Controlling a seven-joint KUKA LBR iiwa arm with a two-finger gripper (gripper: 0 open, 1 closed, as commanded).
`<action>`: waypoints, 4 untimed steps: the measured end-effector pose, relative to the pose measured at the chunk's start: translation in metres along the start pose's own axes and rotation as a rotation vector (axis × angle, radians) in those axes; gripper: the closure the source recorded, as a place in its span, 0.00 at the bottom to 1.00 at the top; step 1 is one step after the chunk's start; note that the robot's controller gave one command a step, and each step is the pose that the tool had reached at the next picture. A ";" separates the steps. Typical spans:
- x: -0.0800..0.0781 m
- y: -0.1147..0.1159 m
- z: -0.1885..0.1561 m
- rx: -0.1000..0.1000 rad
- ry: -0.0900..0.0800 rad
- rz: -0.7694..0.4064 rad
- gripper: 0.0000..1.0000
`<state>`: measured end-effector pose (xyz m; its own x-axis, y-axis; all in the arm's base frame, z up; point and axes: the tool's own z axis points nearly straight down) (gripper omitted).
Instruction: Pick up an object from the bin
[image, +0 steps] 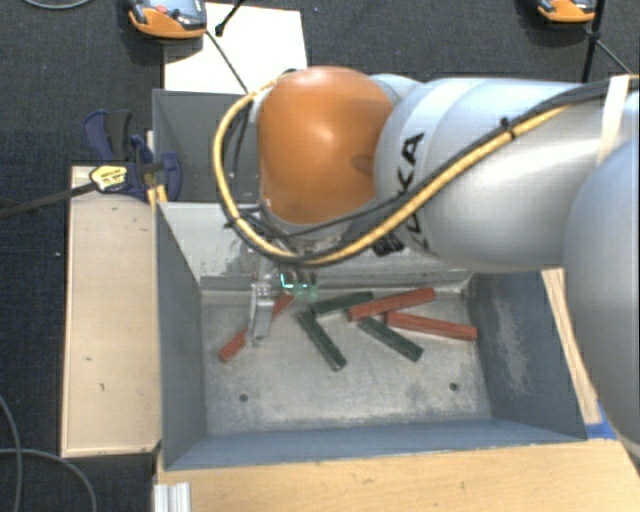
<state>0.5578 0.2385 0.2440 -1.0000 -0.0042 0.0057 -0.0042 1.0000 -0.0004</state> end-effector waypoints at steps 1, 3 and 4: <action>-0.002 -0.001 -0.005 -0.002 -0.008 0.005 0.00; -0.002 -0.015 0.109 -0.003 -0.008 0.057 0.00; -0.018 -0.020 0.126 -0.002 -0.007 0.099 0.00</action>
Offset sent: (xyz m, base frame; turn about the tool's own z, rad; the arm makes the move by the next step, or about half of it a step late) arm 0.0165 0.0112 -0.0976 0.0556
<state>0.5750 0.2186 0.1176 -0.9955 0.0949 -0.0014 0.0949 0.9955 0.0010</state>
